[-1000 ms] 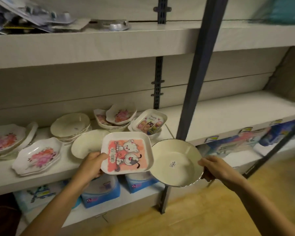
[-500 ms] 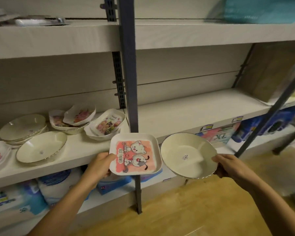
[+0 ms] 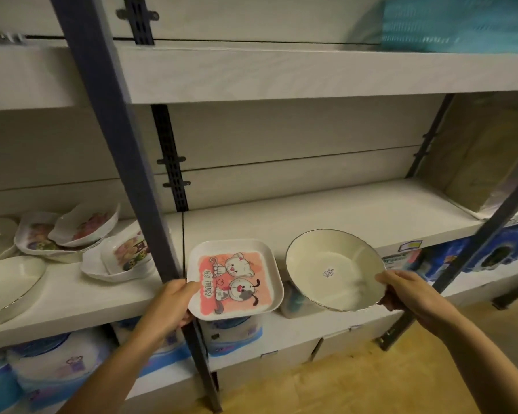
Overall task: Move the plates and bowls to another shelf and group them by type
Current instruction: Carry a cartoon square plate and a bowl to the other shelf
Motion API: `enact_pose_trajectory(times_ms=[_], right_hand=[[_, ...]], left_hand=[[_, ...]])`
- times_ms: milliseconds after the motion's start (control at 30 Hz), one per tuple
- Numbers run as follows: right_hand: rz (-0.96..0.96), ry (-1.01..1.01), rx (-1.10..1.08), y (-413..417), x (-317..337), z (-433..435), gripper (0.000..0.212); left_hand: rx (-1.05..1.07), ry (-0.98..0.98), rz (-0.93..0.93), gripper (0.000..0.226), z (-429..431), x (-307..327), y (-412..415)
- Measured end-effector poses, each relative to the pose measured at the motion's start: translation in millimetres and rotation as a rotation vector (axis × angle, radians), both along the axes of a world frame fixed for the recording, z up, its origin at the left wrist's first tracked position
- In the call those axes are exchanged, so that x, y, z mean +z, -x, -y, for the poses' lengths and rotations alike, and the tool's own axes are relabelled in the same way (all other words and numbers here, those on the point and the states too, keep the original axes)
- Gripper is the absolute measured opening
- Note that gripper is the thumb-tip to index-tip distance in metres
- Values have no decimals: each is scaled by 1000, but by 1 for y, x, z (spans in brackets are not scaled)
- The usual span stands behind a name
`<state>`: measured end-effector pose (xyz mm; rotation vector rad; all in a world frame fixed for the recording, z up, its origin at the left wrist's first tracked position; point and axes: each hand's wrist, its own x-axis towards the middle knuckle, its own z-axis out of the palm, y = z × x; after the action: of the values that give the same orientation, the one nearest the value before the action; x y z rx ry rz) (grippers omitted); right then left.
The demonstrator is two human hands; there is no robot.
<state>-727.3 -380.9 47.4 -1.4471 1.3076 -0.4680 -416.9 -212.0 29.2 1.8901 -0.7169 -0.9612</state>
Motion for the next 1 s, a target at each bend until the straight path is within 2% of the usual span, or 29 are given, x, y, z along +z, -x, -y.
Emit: enact_pose_trajectory(times_ms=[133,333,433,700,833,1000], right_hand=[[-6,31,55,5,-1,47,27],[20,-24,172,-1,-8,102,29],[5,-30,240,-14,-12,130,30],[13,8,426,-82,-32,197,31],[8,-22,460,-124,-48,214,28],[-40,-67,441,-165,-69,219,28]], left_hand=[[66,-6,28,28,27,-2,12],[151,-90,78,31,46,3,19],[190,-73,34,34,50,9,17],[456,-47,92,37,75,20,36],[564,-154,173,37,88,18,36],[649,-172,102,36,98,20,29]])
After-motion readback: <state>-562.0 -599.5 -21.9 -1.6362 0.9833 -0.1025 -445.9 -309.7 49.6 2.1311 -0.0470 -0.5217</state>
